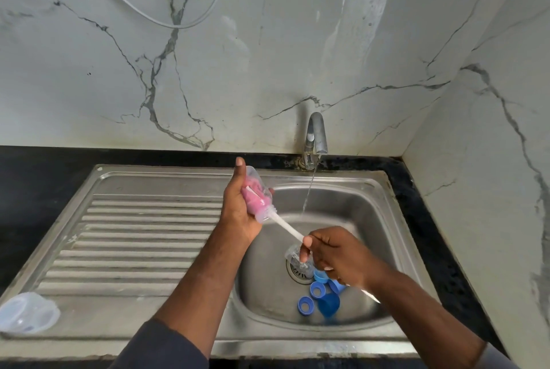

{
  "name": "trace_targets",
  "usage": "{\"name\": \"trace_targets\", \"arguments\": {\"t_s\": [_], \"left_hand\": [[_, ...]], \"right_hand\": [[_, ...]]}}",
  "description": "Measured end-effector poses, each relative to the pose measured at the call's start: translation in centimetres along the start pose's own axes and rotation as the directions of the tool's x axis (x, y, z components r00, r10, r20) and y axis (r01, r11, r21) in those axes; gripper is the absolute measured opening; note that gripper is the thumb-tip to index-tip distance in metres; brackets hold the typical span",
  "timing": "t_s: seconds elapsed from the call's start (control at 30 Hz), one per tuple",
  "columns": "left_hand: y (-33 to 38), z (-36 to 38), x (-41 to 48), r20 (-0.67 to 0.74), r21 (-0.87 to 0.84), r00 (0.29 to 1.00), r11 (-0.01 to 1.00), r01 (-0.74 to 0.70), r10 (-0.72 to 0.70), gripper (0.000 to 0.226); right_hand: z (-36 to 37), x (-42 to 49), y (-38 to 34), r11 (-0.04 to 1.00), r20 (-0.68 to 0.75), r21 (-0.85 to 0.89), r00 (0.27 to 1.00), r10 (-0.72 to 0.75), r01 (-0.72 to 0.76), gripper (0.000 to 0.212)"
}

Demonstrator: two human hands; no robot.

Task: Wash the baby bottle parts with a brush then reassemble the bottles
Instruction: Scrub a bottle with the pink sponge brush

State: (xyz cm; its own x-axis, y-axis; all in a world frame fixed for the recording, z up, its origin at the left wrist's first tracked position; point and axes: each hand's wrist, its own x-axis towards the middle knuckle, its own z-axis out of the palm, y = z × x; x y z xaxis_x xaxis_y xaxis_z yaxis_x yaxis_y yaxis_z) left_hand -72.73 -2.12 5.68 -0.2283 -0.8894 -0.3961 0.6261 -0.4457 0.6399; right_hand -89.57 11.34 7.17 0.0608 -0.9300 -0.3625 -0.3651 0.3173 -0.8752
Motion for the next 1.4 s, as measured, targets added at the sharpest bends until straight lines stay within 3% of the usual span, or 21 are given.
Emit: {"name": "trace_targets", "arguments": {"t_s": [0.07, 0.17, 0.23, 0.33, 0.4, 0.5, 0.57, 0.67, 0.73, 0.8, 0.83, 0.9, 0.93, 1.0, 1.07, 1.17, 1.23, 1.27, 1.33, 1.4], "left_hand": [[0.1, 0.3, 0.1, 0.039, 0.036, 0.999, 0.999, -0.006, 0.005, 0.043], [0.1, 0.0, 0.2, 0.098, 0.054, 0.995, 0.998, -0.022, 0.017, 0.066], [-0.1, -0.5, 0.4, 0.084, -0.022, 0.996, 0.999, -0.025, 0.026, 0.079], [-0.5, -0.7, 0.2, 0.118, -0.187, 0.992, 0.980, 0.064, -0.042, 0.064], [-0.5, -0.2, 0.1, 0.078, -0.139, 0.990, 0.983, 0.124, -0.113, 0.064], [-0.3, 0.4, 0.1, -0.042, 0.112, 0.987, 0.981, 0.160, -0.156, 0.075], [0.1, 0.4, -0.2, -0.073, 0.193, 0.980, 0.962, 0.195, -0.184, 0.065], [0.1, -0.1, 0.0, -0.097, 0.154, 0.975, 0.965, 0.213, -0.200, 0.048], [-0.4, -0.2, 0.3, -0.110, 0.099, 0.972, 0.971, 0.219, -0.208, 0.046], [-1.1, 0.1, 0.3, -0.116, 0.052, 0.973, 0.977, 0.207, -0.200, 0.051], [-1.2, 0.4, 0.2, -0.113, 0.036, 0.977, 0.982, 0.188, -0.183, 0.055], [-1.4, 0.9, -0.2, -0.061, -0.019, 0.986, 0.987, 0.156, -0.157, 0.059], [-1.4, 1.2, -0.4, -0.023, -0.056, 0.989, 0.988, 0.143, -0.144, 0.058], [-1.3, 1.4, -0.4, 0.018, -0.112, 0.995, 0.988, 0.103, -0.102, 0.054], [-1.2, 1.4, -0.2, 0.004, -0.147, 0.996, 0.985, 0.084, -0.084, 0.049], [-1.3, 1.3, 0.1, -0.048, -0.079, 0.997, 0.995, 0.054, -0.058, 0.053], [-1.7, 1.0, 0.2, -0.039, -0.048, 0.999, 0.998, 0.036, -0.038, 0.053], [-1.8, 0.7, 0.2, -0.027, -0.047, 0.999, 0.999, 0.027, -0.029, 0.049], [-1.8, 0.5, 0.0, 0.005, -0.063, 1.000, 0.998, 0.027, -0.027, 0.038], [-1.8, 0.4, -0.1, 0.050, -0.109, 0.998, 0.993, 0.054, -0.049, 0.038]], "right_hand": [[-0.2, 0.1, 0.2, 0.994, 0.028, 0.110, 1.000, -0.002, -0.001, 0.038], [-0.5, 0.1, -0.2, 0.997, -0.040, -0.036, 0.997, -0.065, 0.063, 0.036], [-1.2, 0.0, -0.8, 0.999, -0.036, -0.008, 0.999, -0.034, 0.034, 0.040], [-1.7, -0.3, -1.1, 0.982, 0.142, 0.160, 0.987, 0.075, -0.098, 0.044], [-1.4, -0.1, -0.9, 0.984, 0.097, 0.140, 0.991, 0.096, -0.110, 0.040], [-1.0, 0.4, -0.1, 0.983, -0.124, -0.185, 0.992, -0.028, 0.005, 0.018], [-1.0, 0.5, 0.4, 0.886, -0.145, -0.459, 0.980, -0.137, 0.057, 0.011], [-1.3, 0.6, 0.9, 0.724, -0.238, -0.690, 0.951, -0.199, -0.022, 0.011], [-0.8, 0.5, 0.7, 0.674, -0.260, -0.735, 0.947, -0.189, -0.067, 0.016], [0.0, 0.7, 0.6, 0.831, -0.213, -0.554, 0.974, -0.074, -0.058, 0.023], [0.3, 0.7, 0.5, 0.947, -0.173, -0.311, 0.985, 0.027, -0.081, 0.028], [-0.2, 0.4, 0.3, 0.973, -0.011, 0.157, 0.985, 0.175, -0.171, 0.034], [-0.6, 0.3, 0.3, 0.949, 0.056, 0.259, 0.984, 0.171, -0.180, 0.034], [-1.0, 0.2, 0.3, 0.958, 0.048, 0.259, 0.992, 0.115, -0.123, 0.025], [-1.0, 0.5, 0.4, 0.988, -0.112, 0.146, 0.992, 0.061, -0.044, 0.016], [-0.9, 1.3, 0.7, 0.981, -0.322, -0.188, 0.941, -0.102, 0.042, 0.012], [-1.2, 1.6, 1.2, 0.890, -0.353, -0.456, 0.914, -0.200, 0.019, 0.013], [-1.1, 1.6, 1.2, 0.861, -0.334, -0.508, 0.916, -0.224, 0.025, 0.016], [-0.6, 1.4, 1.0, 0.932, -0.261, -0.357, 0.951, -0.166, 0.065, 0.026], [-0.5, 0.9, 0.7, 0.999, -0.134, 0.048, 0.991, 0.000, 0.007, 0.032]]}}
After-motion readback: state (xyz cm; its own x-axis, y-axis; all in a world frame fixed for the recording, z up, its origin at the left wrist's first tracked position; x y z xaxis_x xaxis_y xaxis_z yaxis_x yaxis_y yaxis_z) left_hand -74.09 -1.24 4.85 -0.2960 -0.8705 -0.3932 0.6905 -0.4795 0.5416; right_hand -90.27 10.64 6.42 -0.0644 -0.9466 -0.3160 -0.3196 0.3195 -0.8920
